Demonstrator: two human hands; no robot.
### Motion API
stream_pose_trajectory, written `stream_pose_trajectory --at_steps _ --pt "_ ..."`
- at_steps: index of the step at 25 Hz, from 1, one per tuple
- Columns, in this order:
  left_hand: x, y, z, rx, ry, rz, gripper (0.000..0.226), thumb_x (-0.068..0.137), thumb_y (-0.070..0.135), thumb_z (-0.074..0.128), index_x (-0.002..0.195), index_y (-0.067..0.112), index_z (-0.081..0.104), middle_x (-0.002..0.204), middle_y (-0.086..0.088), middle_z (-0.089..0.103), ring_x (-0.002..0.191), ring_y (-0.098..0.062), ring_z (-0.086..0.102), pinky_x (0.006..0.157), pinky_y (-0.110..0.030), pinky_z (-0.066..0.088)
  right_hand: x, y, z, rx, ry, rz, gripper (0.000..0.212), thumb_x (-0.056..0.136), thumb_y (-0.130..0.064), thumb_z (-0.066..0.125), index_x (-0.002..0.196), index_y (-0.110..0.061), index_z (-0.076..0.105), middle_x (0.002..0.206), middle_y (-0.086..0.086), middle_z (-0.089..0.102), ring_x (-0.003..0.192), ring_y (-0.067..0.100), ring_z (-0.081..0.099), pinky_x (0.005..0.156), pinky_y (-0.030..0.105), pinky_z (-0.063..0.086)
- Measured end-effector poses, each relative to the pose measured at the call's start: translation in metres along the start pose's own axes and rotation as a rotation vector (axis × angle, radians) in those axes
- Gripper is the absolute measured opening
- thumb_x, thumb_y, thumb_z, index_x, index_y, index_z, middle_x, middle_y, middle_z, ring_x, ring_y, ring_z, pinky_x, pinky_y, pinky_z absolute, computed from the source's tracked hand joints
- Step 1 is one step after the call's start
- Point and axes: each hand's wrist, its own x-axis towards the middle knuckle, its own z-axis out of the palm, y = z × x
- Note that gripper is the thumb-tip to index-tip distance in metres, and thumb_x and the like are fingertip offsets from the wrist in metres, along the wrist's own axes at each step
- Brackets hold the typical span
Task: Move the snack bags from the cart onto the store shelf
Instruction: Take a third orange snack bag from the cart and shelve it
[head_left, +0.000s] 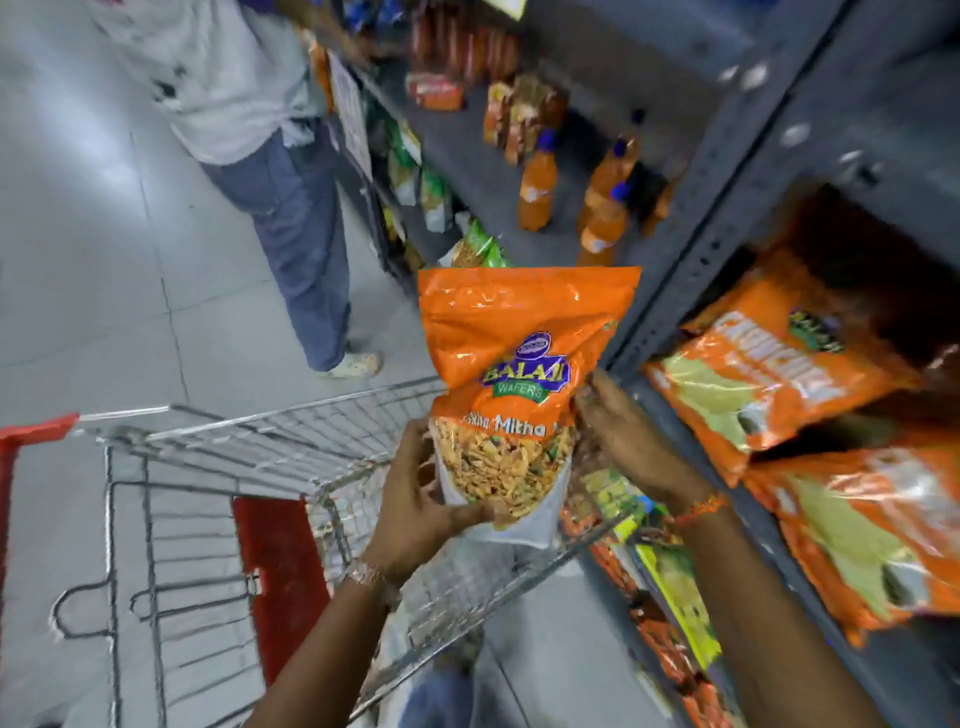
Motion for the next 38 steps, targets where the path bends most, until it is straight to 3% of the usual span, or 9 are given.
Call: stream_pose_trajectory --at_steps 2,7,13,17,23,27,30,33,38 --pt "-0.004 0.041 0.012 -0.003 -0.050 0.088 0.094 0.045 0.027 0.099 0.125 0.045 0.054 0.125 0.013 0.069 0.114 -0.010 0.067 0.085 -0.031 0.058 -0.028 -0.041 -0.032 -0.169 0.137 -0.158 0.036 0.104 -0.043 0.039 0.130 -0.025 0.056 0.121 -0.011 0.070 0.106 -0.006 0.062 0.093 0.022 0.049" --pt "-0.011 0.141 0.058 -0.091 -0.241 0.284 0.088 0.040 0.046 0.098 0.119 0.057 0.059 0.125 0.016 0.070 0.113 -0.003 0.067 0.087 -0.019 0.055 -0.110 -0.117 -0.093 -0.285 0.556 -0.412 0.031 0.104 -0.035 0.043 0.085 -0.011 0.052 0.073 0.002 0.058 0.066 0.003 0.051 0.065 0.042 0.044" --pt "-0.016 0.224 0.116 -0.126 -0.512 0.483 0.090 0.044 0.028 0.101 0.124 0.041 0.062 0.126 0.002 0.071 0.118 -0.017 0.067 0.090 -0.031 0.057 -0.198 -0.166 -0.145 -0.265 0.972 -0.551 0.029 0.105 -0.035 0.046 0.084 -0.015 0.047 0.066 0.014 0.058 0.059 0.034 0.054 0.055 0.054 0.043" --pt "-0.028 0.264 0.162 -0.115 -0.695 0.574 0.086 0.046 -0.008 0.093 0.116 0.034 0.064 0.115 0.000 0.075 0.107 -0.013 0.072 0.080 -0.019 0.058 -0.248 -0.178 -0.173 -0.279 1.199 -0.530 0.030 0.103 -0.041 0.047 0.086 -0.017 0.046 0.070 0.022 0.063 0.062 0.040 0.058 0.056 0.053 0.048" --pt "-0.067 0.307 0.266 -0.057 -0.853 0.750 0.089 0.046 0.018 0.101 0.123 0.030 0.057 0.118 0.006 0.073 0.112 -0.012 0.069 0.093 -0.039 0.058 -0.332 -0.179 -0.225 -0.246 1.508 -0.509 0.030 0.105 -0.029 0.050 0.082 -0.010 0.045 0.067 0.018 0.053 0.057 0.020 0.045 0.053 0.044 0.039" --pt "-0.087 0.325 0.333 -0.007 -0.860 0.810 0.132 0.041 0.049 0.099 0.149 0.046 0.024 0.149 0.014 0.048 0.136 -0.010 0.050 0.111 -0.044 0.045 -0.370 -0.172 -0.265 -0.315 1.706 -0.487 0.029 0.105 -0.019 0.049 0.083 -0.001 0.045 0.070 0.022 0.050 0.060 0.007 0.041 0.054 0.027 0.035" --pt "-0.099 0.341 0.370 0.011 -0.923 0.874 0.136 0.046 0.041 0.099 0.149 0.050 0.011 0.149 0.025 0.038 0.136 -0.001 0.041 0.114 -0.032 0.035 -0.381 -0.165 -0.294 -0.353 1.802 -0.436 0.028 0.104 -0.020 0.049 0.082 -0.006 0.043 0.064 0.008 0.044 0.056 0.005 0.037 0.056 0.036 0.032" --pt "-0.102 0.347 0.402 0.069 -0.933 0.899 0.136 0.050 0.035 0.099 0.151 0.040 0.007 0.149 0.017 0.036 0.135 -0.006 0.036 0.116 -0.034 0.033 -0.382 -0.157 -0.315 -0.342 1.874 -0.346 0.026 0.105 -0.023 0.049 0.086 -0.005 0.045 0.070 0.019 0.052 0.059 0.021 0.043 0.059 0.046 0.041" --pt "-0.107 0.334 0.439 0.152 -0.882 0.924 0.135 0.049 0.033 0.099 0.148 0.029 0.008 0.152 0.001 0.038 0.138 -0.020 0.041 0.115 -0.042 0.038 -0.383 -0.138 -0.324 -0.324 1.922 -0.226 0.028 0.106 -0.029 0.047 0.089 -0.006 0.045 0.074 0.021 0.060 0.060 0.023 0.047 0.051 0.031 0.034"
